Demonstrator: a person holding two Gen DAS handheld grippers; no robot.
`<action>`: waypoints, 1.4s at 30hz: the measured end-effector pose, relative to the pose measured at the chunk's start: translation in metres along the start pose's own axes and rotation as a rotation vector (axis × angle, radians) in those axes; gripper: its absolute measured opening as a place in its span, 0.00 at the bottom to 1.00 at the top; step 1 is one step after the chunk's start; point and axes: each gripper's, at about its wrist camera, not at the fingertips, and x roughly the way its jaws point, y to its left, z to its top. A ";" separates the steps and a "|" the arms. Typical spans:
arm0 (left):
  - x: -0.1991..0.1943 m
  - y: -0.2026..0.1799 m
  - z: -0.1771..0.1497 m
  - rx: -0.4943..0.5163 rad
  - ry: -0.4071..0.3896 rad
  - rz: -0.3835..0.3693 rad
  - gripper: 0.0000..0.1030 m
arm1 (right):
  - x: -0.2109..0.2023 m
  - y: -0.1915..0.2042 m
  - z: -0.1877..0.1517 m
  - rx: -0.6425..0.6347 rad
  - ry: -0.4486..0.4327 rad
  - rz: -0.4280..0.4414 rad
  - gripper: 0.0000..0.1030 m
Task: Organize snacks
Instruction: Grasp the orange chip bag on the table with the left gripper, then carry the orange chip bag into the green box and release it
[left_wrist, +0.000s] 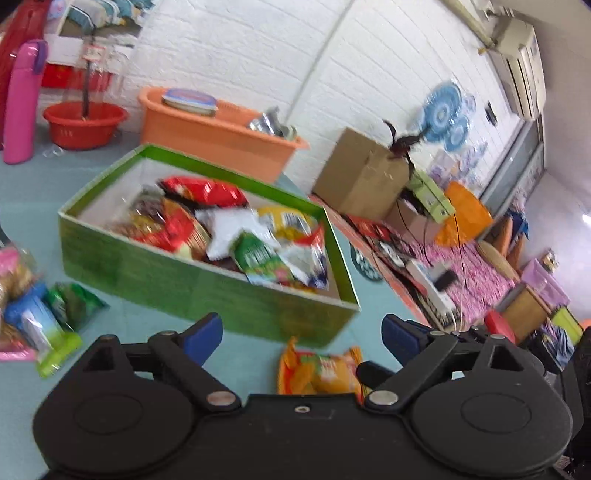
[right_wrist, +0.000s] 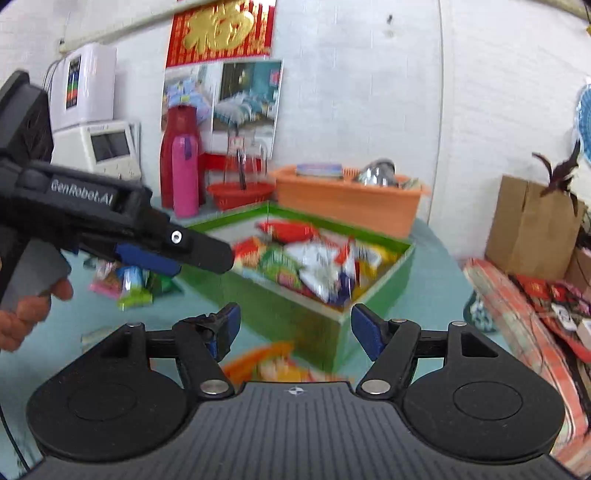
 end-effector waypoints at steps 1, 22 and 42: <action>0.007 -0.002 -0.003 -0.002 0.020 -0.003 1.00 | 0.000 0.000 -0.007 -0.002 0.023 -0.001 1.00; 0.070 0.008 -0.020 -0.081 0.168 -0.063 0.83 | 0.033 -0.008 -0.034 0.187 0.163 0.076 0.88; -0.040 -0.007 0.056 0.081 -0.182 0.010 0.67 | 0.017 0.028 0.059 0.017 -0.130 0.130 0.64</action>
